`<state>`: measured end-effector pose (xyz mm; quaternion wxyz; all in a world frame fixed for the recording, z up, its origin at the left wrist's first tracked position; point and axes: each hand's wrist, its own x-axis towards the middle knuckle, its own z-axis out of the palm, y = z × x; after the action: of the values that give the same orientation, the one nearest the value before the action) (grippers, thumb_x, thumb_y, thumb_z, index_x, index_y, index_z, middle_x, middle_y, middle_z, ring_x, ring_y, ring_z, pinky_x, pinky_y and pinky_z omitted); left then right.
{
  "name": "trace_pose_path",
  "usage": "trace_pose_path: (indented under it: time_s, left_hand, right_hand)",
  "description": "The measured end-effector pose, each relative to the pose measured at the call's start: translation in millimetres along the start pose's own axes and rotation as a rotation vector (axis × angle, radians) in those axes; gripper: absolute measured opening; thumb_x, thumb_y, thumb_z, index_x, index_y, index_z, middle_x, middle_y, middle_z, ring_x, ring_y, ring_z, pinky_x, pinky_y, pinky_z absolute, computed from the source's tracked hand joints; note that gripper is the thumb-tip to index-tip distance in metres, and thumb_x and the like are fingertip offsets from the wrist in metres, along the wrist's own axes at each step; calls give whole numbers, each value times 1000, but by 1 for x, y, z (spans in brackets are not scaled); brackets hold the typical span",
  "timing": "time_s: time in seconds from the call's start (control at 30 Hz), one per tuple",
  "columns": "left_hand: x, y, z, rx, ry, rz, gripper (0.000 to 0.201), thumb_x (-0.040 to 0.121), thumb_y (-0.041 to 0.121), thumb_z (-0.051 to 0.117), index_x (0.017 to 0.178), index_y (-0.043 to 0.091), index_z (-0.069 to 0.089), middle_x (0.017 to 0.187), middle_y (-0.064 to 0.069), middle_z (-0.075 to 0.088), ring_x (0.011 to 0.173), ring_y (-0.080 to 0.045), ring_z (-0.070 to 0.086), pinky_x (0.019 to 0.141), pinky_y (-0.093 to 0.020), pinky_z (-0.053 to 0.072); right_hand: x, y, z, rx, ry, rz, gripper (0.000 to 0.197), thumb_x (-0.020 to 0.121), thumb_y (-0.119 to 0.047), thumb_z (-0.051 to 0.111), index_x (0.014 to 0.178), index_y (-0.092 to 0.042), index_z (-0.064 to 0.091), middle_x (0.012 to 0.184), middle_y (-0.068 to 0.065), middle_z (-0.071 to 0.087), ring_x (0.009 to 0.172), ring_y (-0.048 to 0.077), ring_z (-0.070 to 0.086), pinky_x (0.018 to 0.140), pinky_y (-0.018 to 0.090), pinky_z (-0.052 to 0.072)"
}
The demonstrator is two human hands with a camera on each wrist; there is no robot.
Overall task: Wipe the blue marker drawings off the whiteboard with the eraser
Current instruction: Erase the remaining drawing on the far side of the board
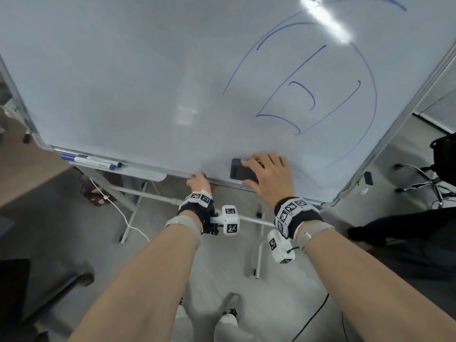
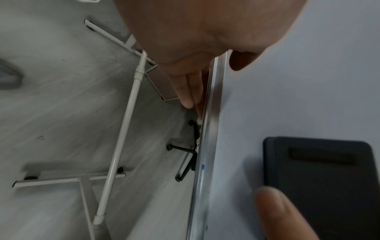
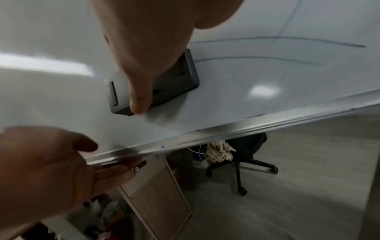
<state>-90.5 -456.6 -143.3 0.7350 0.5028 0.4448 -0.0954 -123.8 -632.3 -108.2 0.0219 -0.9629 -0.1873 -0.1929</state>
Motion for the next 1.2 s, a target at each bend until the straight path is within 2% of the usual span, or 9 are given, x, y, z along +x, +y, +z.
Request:
trace_pose_path:
  time_s: [0.3,0.57,0.63,0.67,0.73,0.87,0.97,1.1,1.2]
  left_hand:
    - [-19,-14,19,-204,126,-40,51,95,24,38,142,8,27,143,-21,41,126,-41,47,96,-53,47]
    - [-26,-10,37,-281,285,64,60,99,25,43,152,9,20,149,-20,35,132,-33,41,109,-42,33]
    - [-31,-14,39,-275,260,75,65,99,34,46,153,9,19,153,-18,32,137,-33,38,111,-42,30]
    - [-66,-47,84,-186,207,64,69,99,41,46,153,8,18,156,-17,30,140,-33,35,112,-42,28]
    - [-64,-55,75,-171,196,-4,80,96,57,41,155,10,15,159,-14,26,143,-34,32,114,-43,28]
    - [-60,-76,77,-138,26,-69,90,87,75,34,153,16,22,152,-14,37,126,-41,50,94,-49,52]
    - [-64,-88,89,-83,-3,-29,91,84,80,32,151,17,27,141,-10,45,119,-41,55,88,-49,55]
    - [-22,-110,86,-42,33,-47,136,41,103,22,155,30,19,160,-9,26,143,-39,31,111,-62,27]
    - [-40,-95,85,-94,40,-49,135,46,102,21,157,26,7,164,-8,11,149,-37,14,116,-62,12]
  right_hand:
    - [16,54,-63,30,357,266,47,82,-47,73,120,-21,61,114,6,60,97,30,49,82,40,36]
    - [-37,31,-12,49,-3,25,53,65,-46,87,109,-25,66,102,1,61,93,26,51,80,39,35]
    - [-39,43,-19,53,35,48,52,68,-47,85,112,-25,66,101,1,62,94,27,51,81,38,34]
    - [-75,90,-42,22,73,148,52,70,-47,83,113,-24,66,101,1,61,95,27,52,81,38,34]
    - [-67,93,-45,57,101,162,51,73,-47,81,114,-23,65,103,2,61,97,28,52,83,38,35]
    - [-55,101,-61,78,194,252,48,75,-46,79,113,-19,65,109,2,61,99,28,52,84,37,38]
    - [-67,114,-57,82,205,233,47,74,-46,79,109,-18,65,102,4,61,94,29,52,80,38,39]
    - [-93,91,-10,104,-14,118,49,66,-44,86,102,-20,64,97,2,61,88,27,53,75,40,40]
    - [-103,82,3,137,-42,140,49,66,-42,87,105,-21,64,99,1,61,91,27,53,77,40,40]
